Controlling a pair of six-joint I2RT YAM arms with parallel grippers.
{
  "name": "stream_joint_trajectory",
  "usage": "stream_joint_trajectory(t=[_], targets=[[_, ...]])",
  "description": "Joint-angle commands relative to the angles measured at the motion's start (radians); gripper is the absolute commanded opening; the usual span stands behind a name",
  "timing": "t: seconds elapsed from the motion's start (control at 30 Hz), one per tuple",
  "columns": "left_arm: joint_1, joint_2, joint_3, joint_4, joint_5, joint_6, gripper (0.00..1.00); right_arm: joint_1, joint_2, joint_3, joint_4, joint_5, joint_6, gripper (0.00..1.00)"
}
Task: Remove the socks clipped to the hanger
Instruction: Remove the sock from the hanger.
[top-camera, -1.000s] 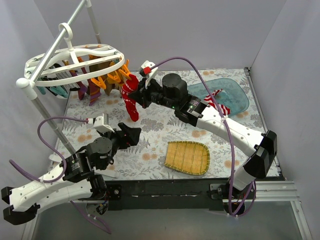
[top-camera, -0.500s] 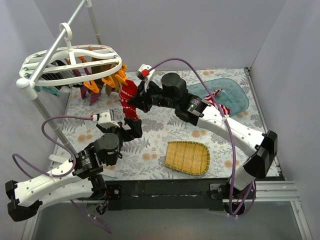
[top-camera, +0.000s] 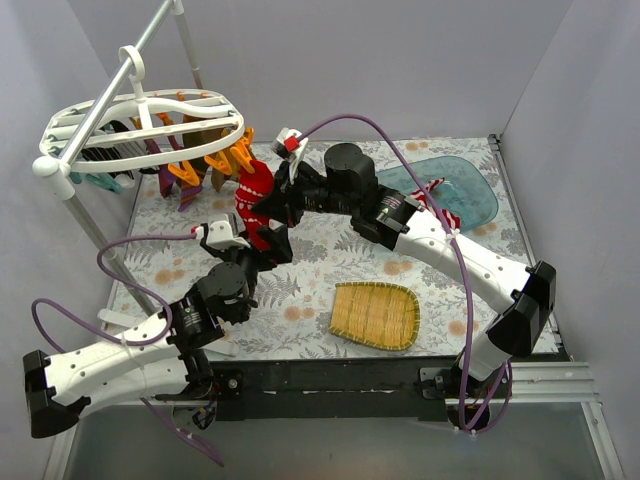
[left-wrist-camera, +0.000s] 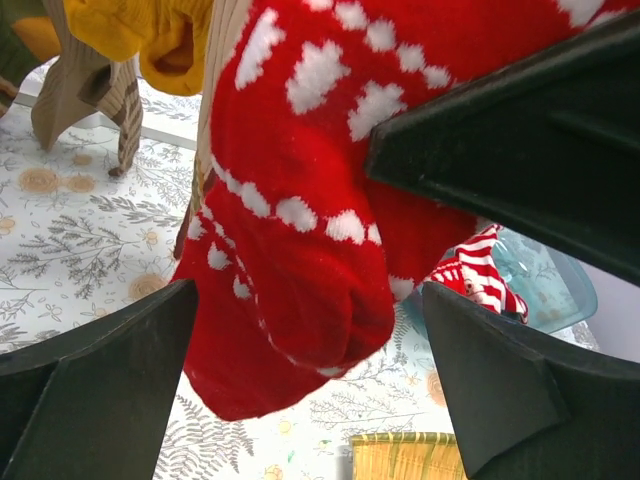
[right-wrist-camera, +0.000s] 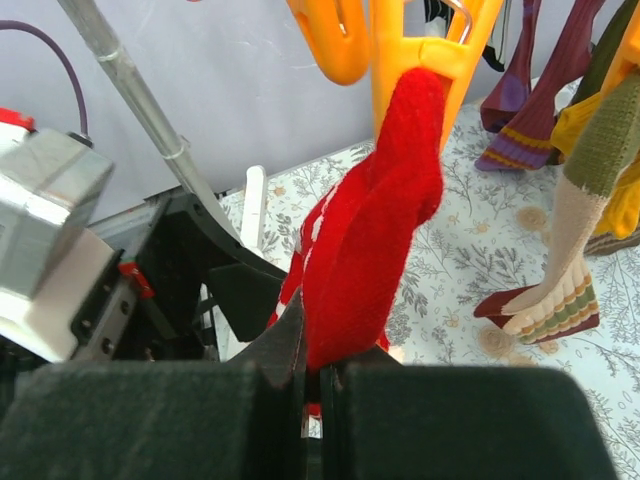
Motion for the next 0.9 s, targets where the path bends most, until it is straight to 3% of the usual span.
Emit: stream_joint_trajectory(t=[0.0,0.07,0.1,0.2,0.23,0.3,0.4,0.43,0.53,0.67,0.87], targets=[[0.014,0.01,-0.045,0.125,-0.04,0.05,0.9,-0.004,-0.016,0.054,0.015,-0.048,0.022,0.01],[0.015,0.013,-0.051,0.148,-0.051,0.053,0.82,-0.004,-0.016,0.052,0.014,-0.051,0.026,0.01],[0.016,0.015,-0.051,0.148,-0.052,0.054,0.67,-0.004,-0.017,0.054,0.014,-0.052,0.026,0.01],[0.017,0.019,-0.046,0.138,-0.055,0.051,0.34,-0.004,-0.02,0.054,0.015,-0.051,0.026,0.01],[0.017,0.022,-0.04,0.125,-0.057,0.045,0.16,-0.004,-0.019,0.054,0.015,-0.051,0.028,0.01],[0.017,0.024,-0.034,0.107,-0.063,0.033,0.0,-0.004,-0.022,0.046,0.021,-0.051,0.031,0.02],[0.017,0.027,-0.025,0.07,-0.061,0.013,0.0,-0.004,-0.033,0.026,0.027,-0.016,0.033,0.28],[0.017,0.028,-0.02,0.04,-0.06,0.001,0.0,-0.004,-0.039,0.018,0.038,0.013,0.031,0.44],[0.017,0.03,-0.014,0.003,-0.054,-0.032,0.0,-0.004,-0.082,-0.038,0.066,0.067,0.026,0.64],[0.017,0.024,-0.02,-0.043,-0.043,-0.064,0.0,-0.004,-0.117,-0.06,0.079,0.124,0.007,0.67],[0.017,0.008,-0.03,-0.067,-0.029,-0.081,0.0,-0.015,-0.108,0.017,0.115,0.176,-0.053,0.65]])
